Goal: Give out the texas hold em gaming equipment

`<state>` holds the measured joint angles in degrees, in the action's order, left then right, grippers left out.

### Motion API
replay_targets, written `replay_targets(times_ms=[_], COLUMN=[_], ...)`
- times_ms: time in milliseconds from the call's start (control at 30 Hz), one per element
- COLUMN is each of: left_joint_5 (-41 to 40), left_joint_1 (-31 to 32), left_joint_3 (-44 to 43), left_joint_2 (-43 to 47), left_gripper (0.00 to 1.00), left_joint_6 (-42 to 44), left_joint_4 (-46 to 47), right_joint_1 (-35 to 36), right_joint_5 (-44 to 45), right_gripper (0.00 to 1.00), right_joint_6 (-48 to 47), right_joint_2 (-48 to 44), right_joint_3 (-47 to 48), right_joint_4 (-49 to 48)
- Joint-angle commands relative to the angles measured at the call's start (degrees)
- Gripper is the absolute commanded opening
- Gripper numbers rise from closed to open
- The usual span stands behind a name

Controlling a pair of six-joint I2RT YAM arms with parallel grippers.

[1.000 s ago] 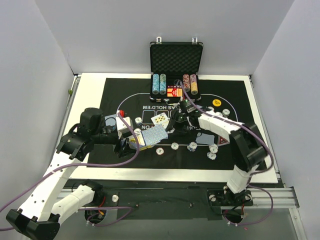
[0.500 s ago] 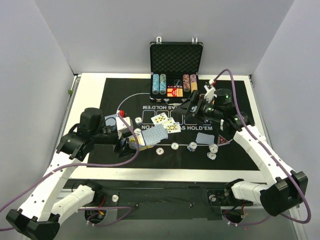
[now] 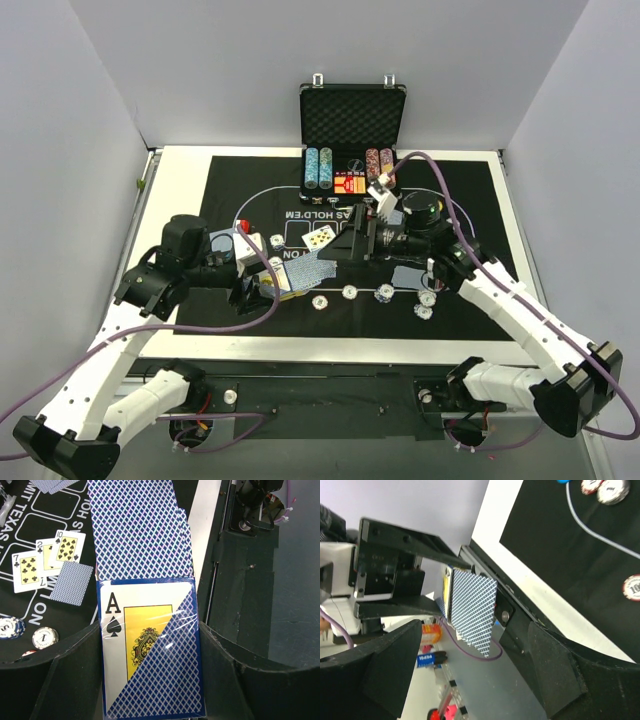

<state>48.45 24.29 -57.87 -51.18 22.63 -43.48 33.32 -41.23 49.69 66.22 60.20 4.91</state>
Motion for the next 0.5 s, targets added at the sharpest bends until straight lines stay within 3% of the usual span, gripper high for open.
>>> replay_targets(times_ms=[0,200,467], left_joint_5=[2.09,2.0,2.09], left_joint_1=[0.23,0.23,0.23], left_joint_3=[-0.85,-1.11,-1.28], left_joint_2=[0.11,0.29,0.64], left_gripper=[0.0,0.0,0.0], left_joint_6=[-0.48,-0.48,-0.57], left_joint_4=[2.79,2.79,2.53], right_joint_1=[4.11,7.55,7.72], right_joint_5=[-0.26,1.86,5.63], right_gripper=[0.82,0.79,0.66], right_joint_6=[-3.02,-4.43,-5.22], right_joint_2=[1.63,4.71,5.24], right_joint_3=[1.05,1.93,2.72], right_joint_4=[0.36,1.86,3.88])
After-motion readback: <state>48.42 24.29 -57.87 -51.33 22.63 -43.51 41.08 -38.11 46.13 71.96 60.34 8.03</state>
